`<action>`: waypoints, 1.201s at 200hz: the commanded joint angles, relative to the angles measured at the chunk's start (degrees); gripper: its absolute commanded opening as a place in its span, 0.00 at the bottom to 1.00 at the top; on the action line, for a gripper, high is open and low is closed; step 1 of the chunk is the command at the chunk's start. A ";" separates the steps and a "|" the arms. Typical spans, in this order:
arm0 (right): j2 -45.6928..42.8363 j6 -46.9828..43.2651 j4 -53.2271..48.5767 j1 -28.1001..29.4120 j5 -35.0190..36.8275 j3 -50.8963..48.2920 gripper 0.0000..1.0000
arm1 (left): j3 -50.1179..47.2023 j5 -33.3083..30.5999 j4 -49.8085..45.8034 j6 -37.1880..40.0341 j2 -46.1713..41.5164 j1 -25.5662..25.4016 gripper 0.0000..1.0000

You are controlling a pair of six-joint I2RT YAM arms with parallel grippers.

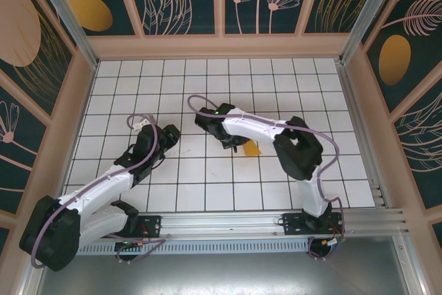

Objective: Fold a paper plane with a square sheet of paper (pick it up from the middle)
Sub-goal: Turn over the paper at the center of the table.

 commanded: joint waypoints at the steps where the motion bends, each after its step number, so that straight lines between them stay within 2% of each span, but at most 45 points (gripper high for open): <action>1: 3.70 0.23 1.62 1.78 -5.55 5.78 0.12 | -1.69 -2.96 -2.53 -1.37 -3.82 0.37 0.49; 23: 7.50 -0.76 5.67 2.19 -10.93 9.34 0.22 | -2.37 -3.59 -3.40 -1.11 -5.91 0.53 0.50; 38: 7.14 -1.15 10.53 2.12 -15.62 9.92 0.40 | -2.17 -3.22 -3.66 -0.85 -6.34 0.68 0.51; 43: 6.28 -1.59 13.07 1.90 -18.28 9.22 0.43 | -2.04 -3.06 -3.81 -0.83 -6.35 0.64 0.51; 55: 2.90 -1.32 19.51 1.22 -23.35 5.82 0.44 | -1.96 -3.00 -4.20 -0.83 -6.53 0.64 0.51; 64: -0.70 -1.02 24.39 0.30 -26.46 2.16 0.50 | -1.97 -2.99 -4.46 -0.78 -6.69 0.69 0.51; 83: -9.66 0.02 37.35 -2.36 -33.66 -9.93 0.56 | -2.54 -2.77 -4.42 -0.67 -7.06 0.72 0.51; 95: -15.03 1.27 47.21 -4.60 -39.37 -18.85 0.51 | -2.94 -1.66 -3.06 -0.41 -6.82 0.70 0.51; 111: -20.49 4.74 58.79 -8.52 -45.22 -29.09 0.32 | -2.83 0.09 -1.40 0.25 -5.57 0.64 0.51; 137: -21.31 9.11 73.41 -13.13 -56.02 -39.39 0.17 | -2.08 3.20 1.12 0.95 -2.60 0.64 0.52; 173: -16.91 10.94 77.25 -13.07 -57.36 -40.63 0.16 | -0.30 6.14 1.82 1.53 1.59 0.71 0.51; 191: -14.82 12.17 78.15 -13.11 -55.68 -41.26 0.16 | -0.12 7.88 2.82 1.83 3.16 0.70 0.51; 210: -12.26 16.45 78.95 -12.90 -53.23 -42.71 0.15 | 0.61 10.00 3.69 2.45 4.80 0.74 0.51; 240: -12.05 25.92 87.42 -11.51 -49.11 -47.96 0.14 | 2.63 12.60 4.01 3.79 7.56 0.64 0.51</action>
